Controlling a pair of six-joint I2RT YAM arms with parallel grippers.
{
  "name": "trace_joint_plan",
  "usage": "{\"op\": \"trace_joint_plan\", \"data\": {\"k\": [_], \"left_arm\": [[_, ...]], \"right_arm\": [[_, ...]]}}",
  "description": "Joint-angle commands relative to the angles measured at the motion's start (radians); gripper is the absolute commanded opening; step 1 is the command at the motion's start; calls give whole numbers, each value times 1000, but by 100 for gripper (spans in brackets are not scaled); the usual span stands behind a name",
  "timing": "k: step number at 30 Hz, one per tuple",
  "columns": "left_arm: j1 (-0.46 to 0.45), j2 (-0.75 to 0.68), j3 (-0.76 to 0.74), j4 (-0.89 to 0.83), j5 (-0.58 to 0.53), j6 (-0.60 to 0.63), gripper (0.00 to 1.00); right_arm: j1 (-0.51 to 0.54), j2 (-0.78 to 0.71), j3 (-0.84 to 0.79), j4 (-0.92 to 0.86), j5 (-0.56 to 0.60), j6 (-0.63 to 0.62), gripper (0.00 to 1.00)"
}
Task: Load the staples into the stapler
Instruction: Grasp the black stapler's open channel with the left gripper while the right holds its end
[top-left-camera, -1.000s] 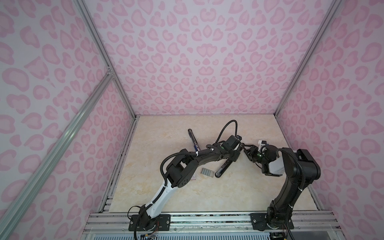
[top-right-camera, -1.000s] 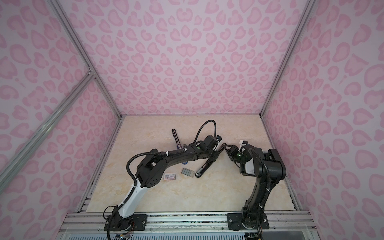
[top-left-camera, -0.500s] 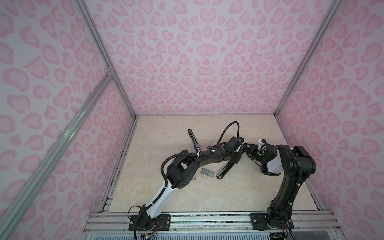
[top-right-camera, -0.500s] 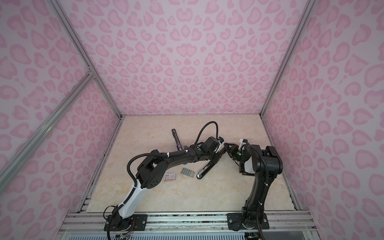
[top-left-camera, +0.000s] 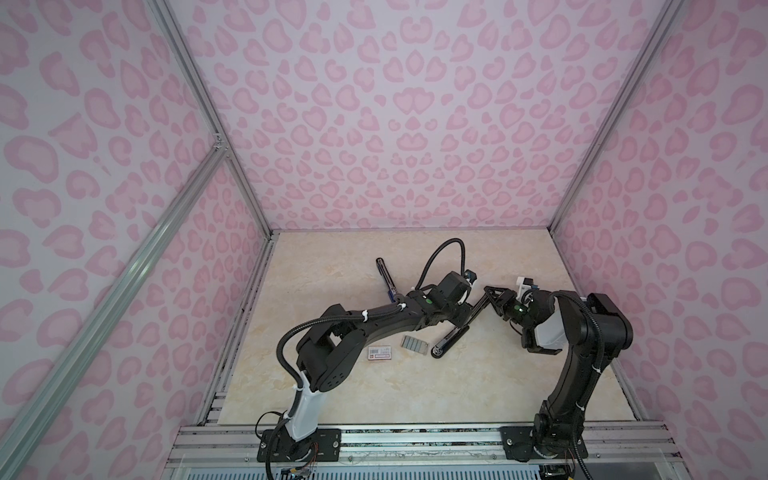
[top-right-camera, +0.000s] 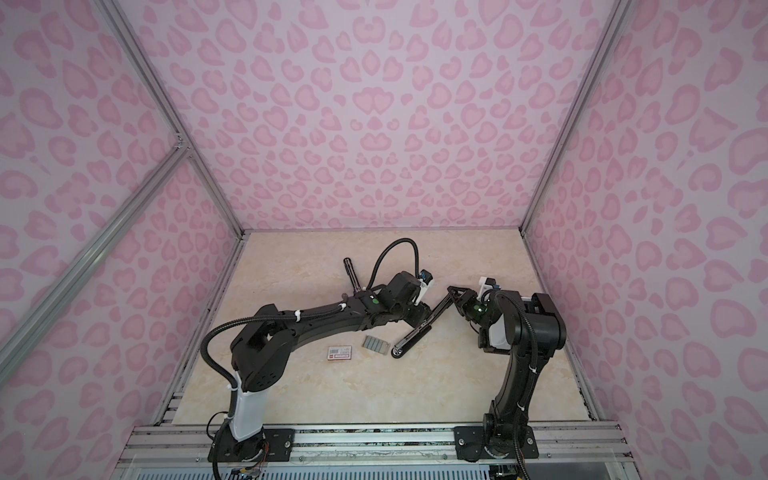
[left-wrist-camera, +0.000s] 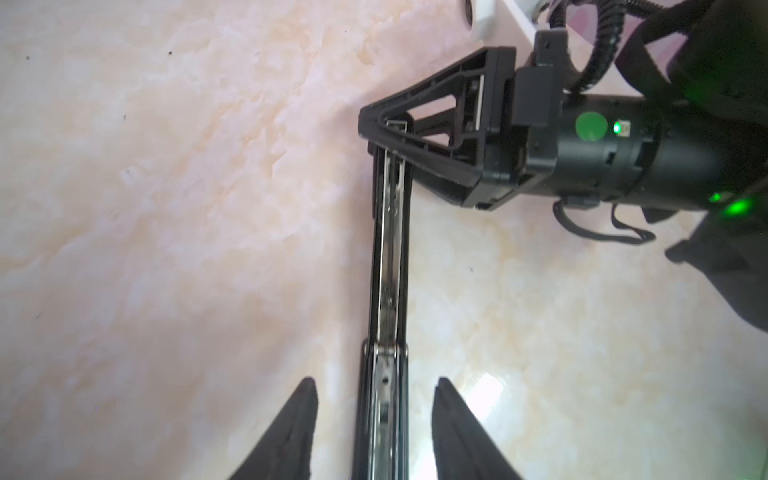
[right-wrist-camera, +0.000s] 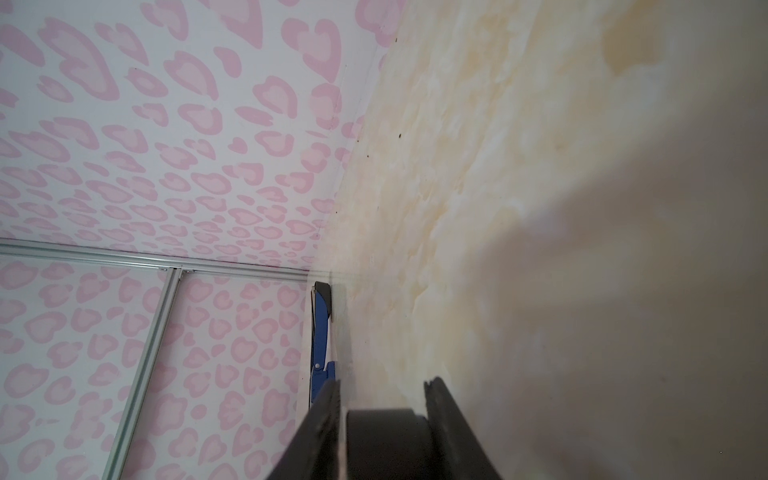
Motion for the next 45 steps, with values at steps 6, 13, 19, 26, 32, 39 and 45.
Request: {"op": "trace_joint_plan", "data": {"k": [6, 13, 19, 26, 32, 39, 45], "left_arm": [[20, -281, -394, 116, 111, -38, 48], [20, -372, -587, 198, 153, -81, 48], [15, -341, -607, 236, 174, -89, 47], [-5, -285, -582, 242, 156, -77, 41], [-8, -252, -573, 251, 122, -81, 37], [-9, -231, -557, 260, 92, -85, 30], [-11, -211, -541, 267, 102, -83, 25]], "right_arm": [[29, -26, 2, -31, -7, -60, 35], [50, -31, 8, -58, 6, -75, 35], [57, -43, 6, -79, 15, -89, 35], [59, -40, 6, -80, 15, -91, 35], [59, -40, 11, -78, 11, -89, 35], [59, -49, 10, -88, 7, -95, 34], [59, -51, 8, -89, 6, -95, 33]]}}
